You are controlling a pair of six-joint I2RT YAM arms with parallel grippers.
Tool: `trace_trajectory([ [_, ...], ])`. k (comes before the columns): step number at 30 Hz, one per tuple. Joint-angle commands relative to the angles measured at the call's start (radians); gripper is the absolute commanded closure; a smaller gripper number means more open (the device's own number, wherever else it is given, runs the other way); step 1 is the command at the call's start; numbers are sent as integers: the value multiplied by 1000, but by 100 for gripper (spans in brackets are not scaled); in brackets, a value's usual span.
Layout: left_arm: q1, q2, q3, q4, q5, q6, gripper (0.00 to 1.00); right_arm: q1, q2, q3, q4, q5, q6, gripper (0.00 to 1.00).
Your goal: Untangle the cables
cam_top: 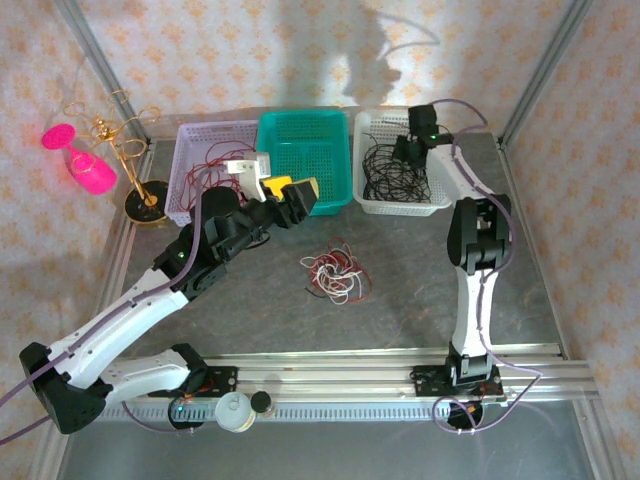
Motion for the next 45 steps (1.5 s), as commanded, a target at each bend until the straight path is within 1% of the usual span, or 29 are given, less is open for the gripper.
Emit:
trace_trajectory([
  [1,-8,21,-2,-38,-9,-23,27,26,52,60,-26,63,-13,100],
  [3,-8,35,4,-56,-19,-35,27,37,89,85,-28,93,-12,99],
  [5,-8,49,3,-79,-28,-52,27,40,117,106,-27,113,1,84],
  [8,-8,77,11,-118,-10,-65,27,41,114,113,-11,96,16,75],
  [11,-8,116,23,-164,7,-59,27,42,75,114,6,87,24,68],
  [16,-8,160,13,-225,-27,-52,27,42,-59,70,21,96,15,57],
  [18,-4,174,0,-242,-35,-46,26,42,-133,7,44,95,10,53],
  [22,3,217,-29,-266,-15,-38,21,41,-288,-145,71,78,-2,46],
  [27,6,245,-82,-260,-12,-48,18,41,-492,-377,79,32,2,45],
  [29,16,244,-111,-260,-9,-55,18,43,-582,-487,81,-14,26,48],
  [31,28,236,-150,-256,4,-50,19,61,-672,-610,87,-100,55,51],
  [33,49,229,-188,-255,31,-45,20,97,-738,-714,85,-155,97,54],
  [35,80,223,-232,-240,85,-40,21,150,-795,-819,101,-201,129,54],
  [36,101,221,-255,-232,113,-48,21,183,-819,-864,110,-209,147,54],
  [38,138,223,-289,-215,172,-50,21,218,-846,-936,128,-226,205,54],
  [41,149,235,-310,-237,187,36,31,221,-874,-1038,211,-290,301,54],
  [43,149,268,-294,-275,178,120,32,221,-886,-1074,255,-308,338,55],
  [45,148,309,-275,-285,200,199,32,221,-882,-1074,260,-314,339,55],
])
